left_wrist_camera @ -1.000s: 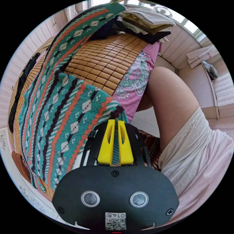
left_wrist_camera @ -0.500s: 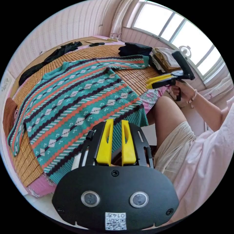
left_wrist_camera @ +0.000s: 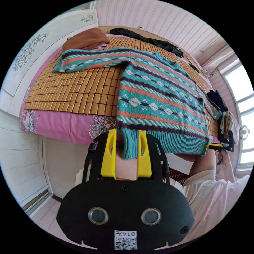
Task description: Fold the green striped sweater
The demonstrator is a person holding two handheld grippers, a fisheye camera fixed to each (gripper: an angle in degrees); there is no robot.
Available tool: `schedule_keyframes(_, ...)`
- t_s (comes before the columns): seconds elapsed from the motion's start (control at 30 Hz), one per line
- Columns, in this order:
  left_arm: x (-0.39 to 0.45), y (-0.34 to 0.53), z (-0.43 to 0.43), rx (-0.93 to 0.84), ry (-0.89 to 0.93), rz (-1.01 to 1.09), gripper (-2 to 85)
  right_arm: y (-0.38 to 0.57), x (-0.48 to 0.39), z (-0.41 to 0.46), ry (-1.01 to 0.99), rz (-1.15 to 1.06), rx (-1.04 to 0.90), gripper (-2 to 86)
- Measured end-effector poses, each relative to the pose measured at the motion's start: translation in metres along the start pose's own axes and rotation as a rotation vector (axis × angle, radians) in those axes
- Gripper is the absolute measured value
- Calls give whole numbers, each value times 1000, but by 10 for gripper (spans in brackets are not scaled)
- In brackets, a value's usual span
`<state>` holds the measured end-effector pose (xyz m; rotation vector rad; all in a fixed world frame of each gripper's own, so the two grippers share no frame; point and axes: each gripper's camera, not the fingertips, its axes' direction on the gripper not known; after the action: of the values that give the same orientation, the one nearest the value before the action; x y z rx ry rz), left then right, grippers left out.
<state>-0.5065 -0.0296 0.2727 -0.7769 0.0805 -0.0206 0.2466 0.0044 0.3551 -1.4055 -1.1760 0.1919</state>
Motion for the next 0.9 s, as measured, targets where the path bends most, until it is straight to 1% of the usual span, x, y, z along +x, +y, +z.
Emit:
schedule_keyframes(0.13, -41, -3, -7, 71, 103, -125, 106, -28, 0, 16, 10, 31, -127, 21)
schedule_keyframes(0.2, -65, -9, -12, 110, 138, -180, 104, -47, -18, 16, 149, 8, -219, 24)
schedule_keyframes(0.23, -82, -15, -17, 144, 146, -213, 103, -51, -25, 12, 193, -6, -223, 24)
schedule_keyframes(0.3, -108, -24, -26, 201, 139, -251, 98, -76, -60, -9, 325, -111, -169, 27)
schedule_keyframes(0.33, -125, -32, -31, 236, 124, -274, 93, -84, -71, -15, 339, -149, -137, 29)
schedule_keyframes(0.4, -152, -47, -35, 277, 100, -320, 85, -119, -126, -37, 383, -328, 42, 39)
schedule_keyframes(0.43, -171, -58, -36, 297, 91, -359, 85, -129, -141, -40, 396, -370, 91, 43)
schedule_keyframes(0.5, -199, -75, -37, 327, 105, -419, 92, -173, -204, -39, 401, -548, 223, 81)
schedule_keyframes(0.53, -215, -88, -36, 334, 124, -456, 96, -185, -220, -36, 398, -587, 239, 87)
schedule_keyframes(0.6, -237, -106, -36, 367, 145, -512, 99, -228, -282, -13, 381, -744, 297, 86)
schedule_keyframes(0.67, -258, -132, -27, 377, 194, -561, 101, -259, -326, 14, 388, -842, 280, 67)
schedule_keyframes(0.73, -268, -150, -15, 345, 215, -583, 105, -293, -366, 46, 426, -896, 181, 62)
schedule_keyframes(0.8, -272, -163, -5, 319, 182, -601, 109, -332, -407, 81, 470, -930, 114, 92)
schedule_keyframes(0.9, -277, -180, 12, 261, 146, -605, 112, -368, -439, 108, 495, -918, 99, 120)
